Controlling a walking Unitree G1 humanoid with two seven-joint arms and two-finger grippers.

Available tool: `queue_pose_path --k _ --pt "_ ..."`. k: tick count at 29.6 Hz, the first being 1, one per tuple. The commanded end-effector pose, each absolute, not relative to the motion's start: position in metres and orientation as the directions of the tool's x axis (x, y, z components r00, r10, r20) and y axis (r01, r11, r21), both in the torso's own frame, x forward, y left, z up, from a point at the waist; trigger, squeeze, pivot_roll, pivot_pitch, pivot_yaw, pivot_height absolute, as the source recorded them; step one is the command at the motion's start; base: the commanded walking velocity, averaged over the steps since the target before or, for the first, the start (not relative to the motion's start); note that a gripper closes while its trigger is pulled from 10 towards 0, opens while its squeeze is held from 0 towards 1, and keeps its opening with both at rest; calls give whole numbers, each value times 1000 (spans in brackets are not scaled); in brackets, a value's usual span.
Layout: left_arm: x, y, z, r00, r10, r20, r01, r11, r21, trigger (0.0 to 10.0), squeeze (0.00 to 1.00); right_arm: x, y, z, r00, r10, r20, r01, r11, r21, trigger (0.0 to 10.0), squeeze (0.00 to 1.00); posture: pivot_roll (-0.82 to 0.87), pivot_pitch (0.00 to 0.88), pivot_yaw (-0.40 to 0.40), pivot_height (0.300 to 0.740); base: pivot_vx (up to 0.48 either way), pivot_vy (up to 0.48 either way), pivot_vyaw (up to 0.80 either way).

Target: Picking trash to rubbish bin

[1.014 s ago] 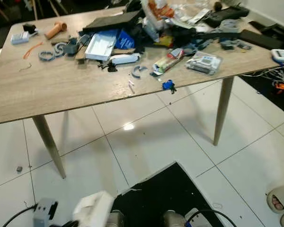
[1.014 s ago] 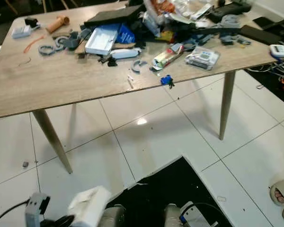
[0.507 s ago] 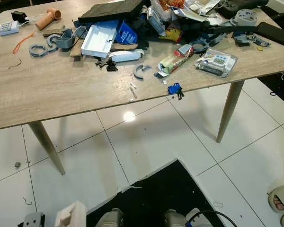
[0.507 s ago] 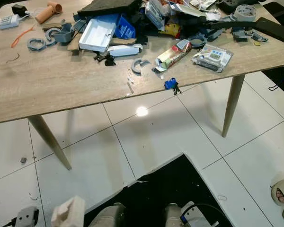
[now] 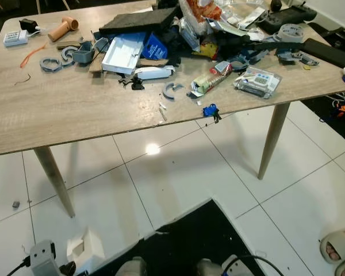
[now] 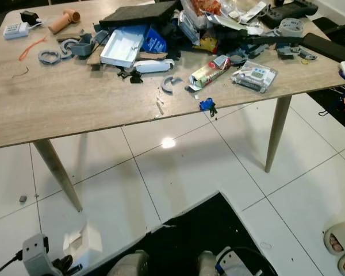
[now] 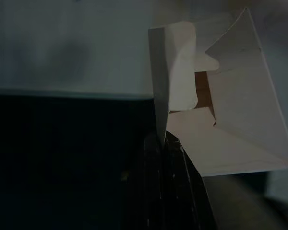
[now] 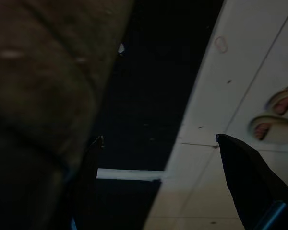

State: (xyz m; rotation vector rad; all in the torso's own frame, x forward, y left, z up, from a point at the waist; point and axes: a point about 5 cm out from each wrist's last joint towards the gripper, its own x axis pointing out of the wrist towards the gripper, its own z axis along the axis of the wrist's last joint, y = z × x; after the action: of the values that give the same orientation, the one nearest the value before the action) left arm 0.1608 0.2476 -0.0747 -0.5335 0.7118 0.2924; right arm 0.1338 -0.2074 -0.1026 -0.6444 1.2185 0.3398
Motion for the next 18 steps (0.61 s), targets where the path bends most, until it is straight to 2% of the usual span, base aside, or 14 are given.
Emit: queue_pose_path --k 1,5,7,10,11,12,15,16,17,18 --pt "153 242 -81 696 91 -712 -490 785 -379 10000 0 132 -198 -105 313 -69 -947 -596 762 -252 10000 0 47 93 45 740 0 0 0" --pt "154 237 -83 683 88 -725 -495 786 -371 10000 0 139 -200 -102 339 -100 -935 -601 742 -297 10000 0 51 79 34 740 0 0 0" --pt "144 234 -88 652 74 -754 -482 809 -338 10000 0 140 -204 -101 337 -143 -931 -523 794 -311 10000 0 49 75 33 740 0 0 0" --pt "130 237 -93 608 82 -790 -488 823 -290 10000 0 140 -209 -100 311 -217 -925 -477 807 -349 10000 0 45 73 30 740 0 0 0" --pt "118 240 -96 566 91 -819 -488 838 -244 10000 0 136 -214 -100 272 -299 -915 -389 835 -389 10000 0 49 71 28 740 0 0 0" --pt "112 241 -98 546 93 -833 -483 847 -221 10000 0 135 -216 -100 253 -326 -911 -364 841 -402 10000 0 49 71 28 740 0 0 0" --pt "104 243 -100 513 101 -853 -478 858 -186 10000 0 133 -217 -100 223 -365 -904 -291 860 -419 10000 0 49 69 24 740 0 0 0" --pt "102 244 -100 506 105 -856 -482 857 -181 10000 0 131 -217 -100 209 -377 -902 -217 882 -419 10000 0 49 69 19 740 0 0 0" --pt "102 244 -100 506 105 -856 -482 857 -181 10000 0 131 -217 -100 209 -377 -902 -217 882 -419 10000 0 49 69 19 740 0 0 0" --pt "100 246 -100 501 114 -858 -495 851 -175 10000 0 130 -217 -100 207 -405 -891 -84 900 -428 10000 0 48 68 16 740 0 0 0"
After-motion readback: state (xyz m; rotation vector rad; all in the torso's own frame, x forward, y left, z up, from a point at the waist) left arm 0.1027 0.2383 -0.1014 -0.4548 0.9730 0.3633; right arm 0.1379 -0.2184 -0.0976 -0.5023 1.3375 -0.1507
